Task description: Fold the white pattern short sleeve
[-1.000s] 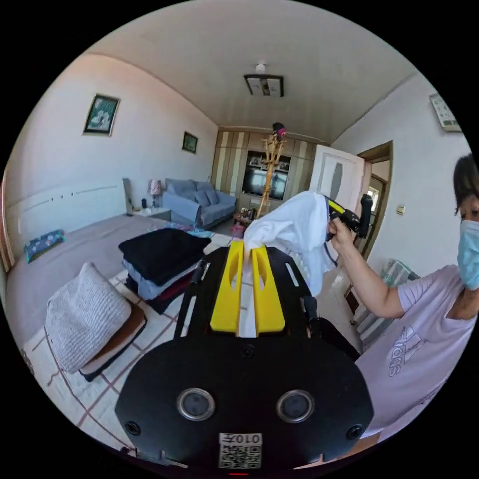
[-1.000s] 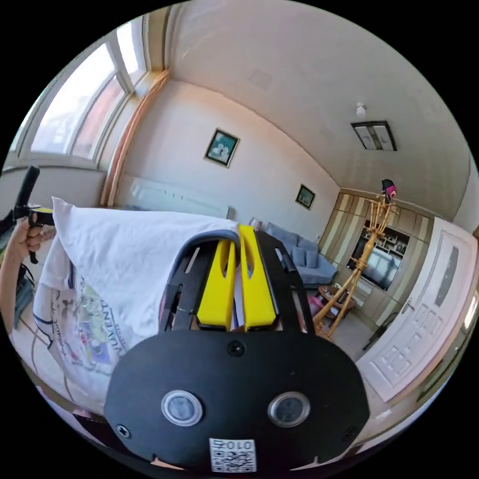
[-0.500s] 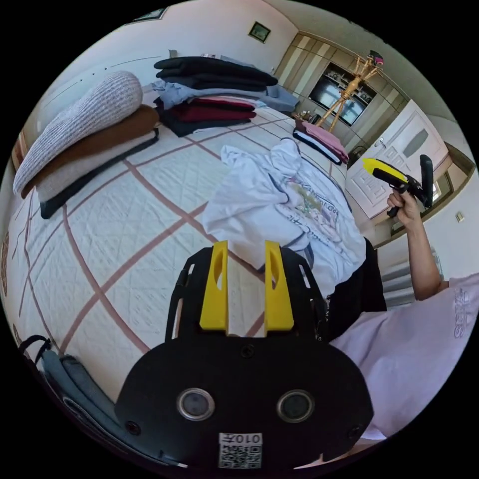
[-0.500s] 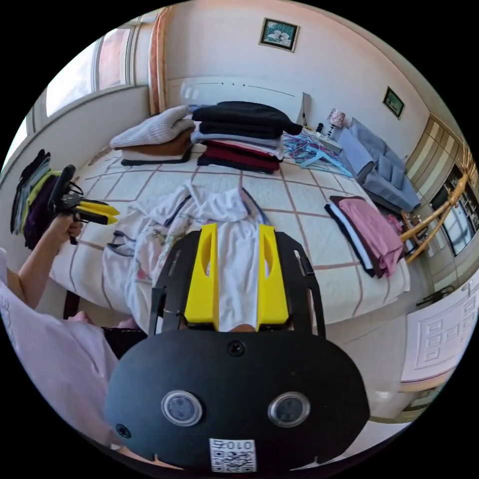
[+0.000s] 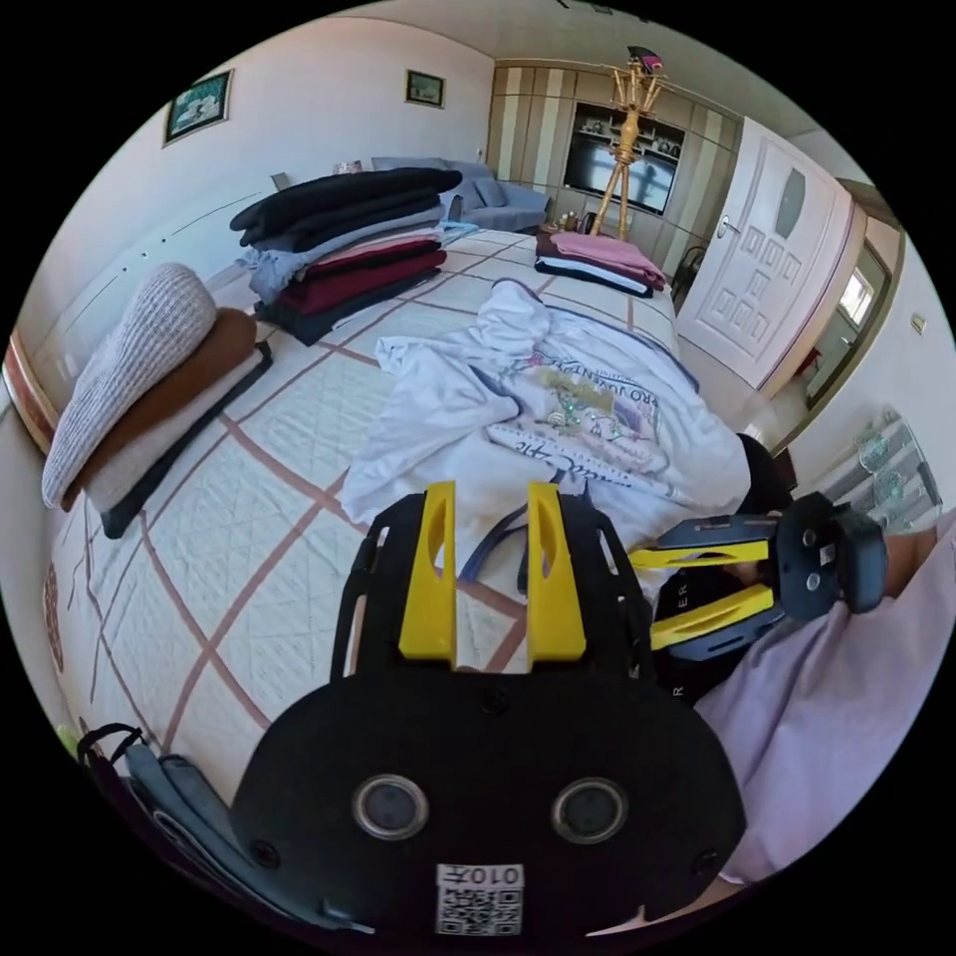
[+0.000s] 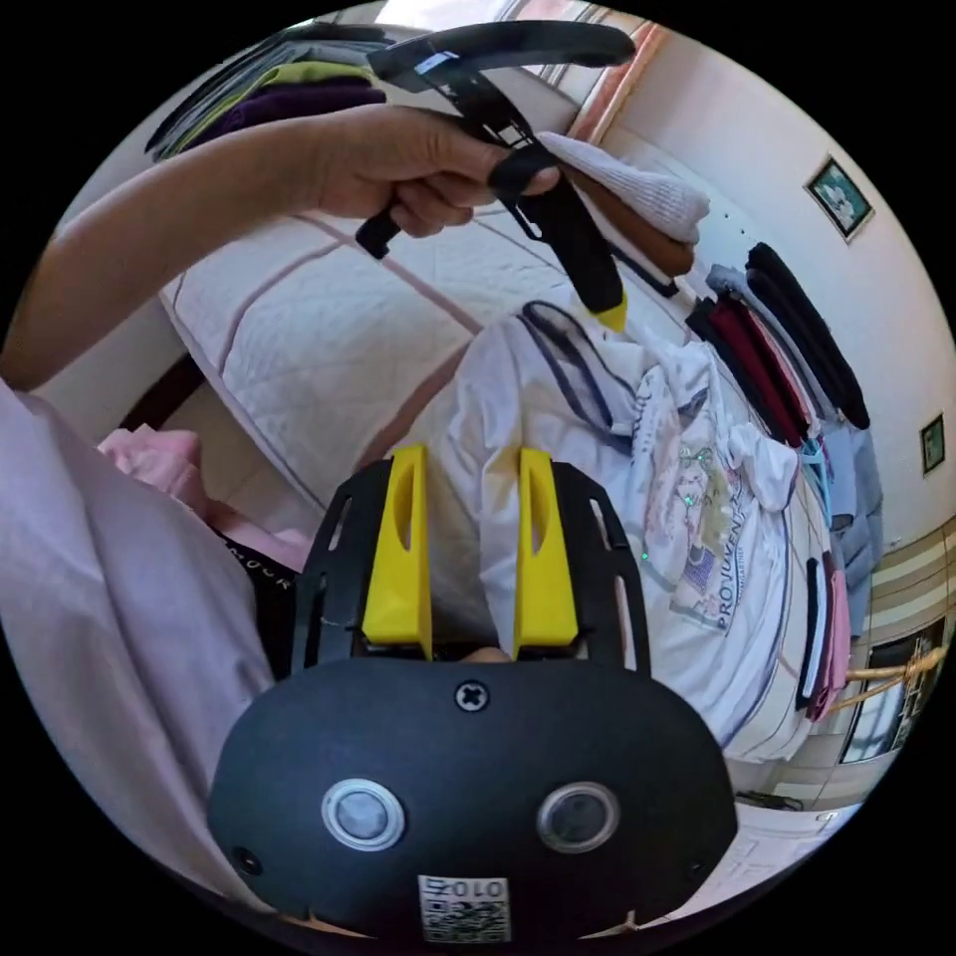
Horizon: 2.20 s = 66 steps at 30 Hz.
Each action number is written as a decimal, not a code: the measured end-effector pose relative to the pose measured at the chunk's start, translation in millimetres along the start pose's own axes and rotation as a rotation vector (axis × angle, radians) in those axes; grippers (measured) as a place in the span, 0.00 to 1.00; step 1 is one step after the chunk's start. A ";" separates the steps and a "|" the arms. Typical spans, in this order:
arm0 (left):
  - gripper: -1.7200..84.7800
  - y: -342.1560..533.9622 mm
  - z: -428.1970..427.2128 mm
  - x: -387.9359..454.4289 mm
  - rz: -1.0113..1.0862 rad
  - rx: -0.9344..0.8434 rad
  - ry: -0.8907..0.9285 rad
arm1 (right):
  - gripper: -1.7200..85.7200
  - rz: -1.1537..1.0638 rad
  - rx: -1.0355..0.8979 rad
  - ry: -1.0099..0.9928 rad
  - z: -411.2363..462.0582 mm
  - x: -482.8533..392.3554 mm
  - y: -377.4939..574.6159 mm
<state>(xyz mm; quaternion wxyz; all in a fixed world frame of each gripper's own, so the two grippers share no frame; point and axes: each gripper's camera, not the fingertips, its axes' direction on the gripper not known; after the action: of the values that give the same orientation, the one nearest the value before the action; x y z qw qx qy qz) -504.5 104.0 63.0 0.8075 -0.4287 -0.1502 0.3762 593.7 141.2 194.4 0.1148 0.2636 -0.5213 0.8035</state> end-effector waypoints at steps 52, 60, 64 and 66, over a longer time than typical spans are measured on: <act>0.02 -41.2 -103.8 16.4 0.321 0.147 0.030 | 0.10 1.019 -0.122 -0.173 22.2 258.5 250.7; 0.02 3.5 -154.5 -8.1 0.224 0.227 -0.115 | 0.07 0.883 0.033 -0.020 -48.3 213.3 261.8; 0.02 12.1 -233.0 -24.6 0.183 0.394 -0.242 | 0.07 0.743 0.169 0.060 -129.1 198.5 254.6; 0.02 12.5 -278.9 -26.3 0.196 0.484 -0.276 | 0.07 0.667 0.230 0.121 -174.7 187.7 246.7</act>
<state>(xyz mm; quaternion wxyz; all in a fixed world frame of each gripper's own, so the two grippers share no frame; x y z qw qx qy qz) -370.6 -72.6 -108.7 0.8180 -0.1808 -0.1221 0.5322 270.6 175.0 49.2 -0.1537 0.0422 -0.4769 0.8644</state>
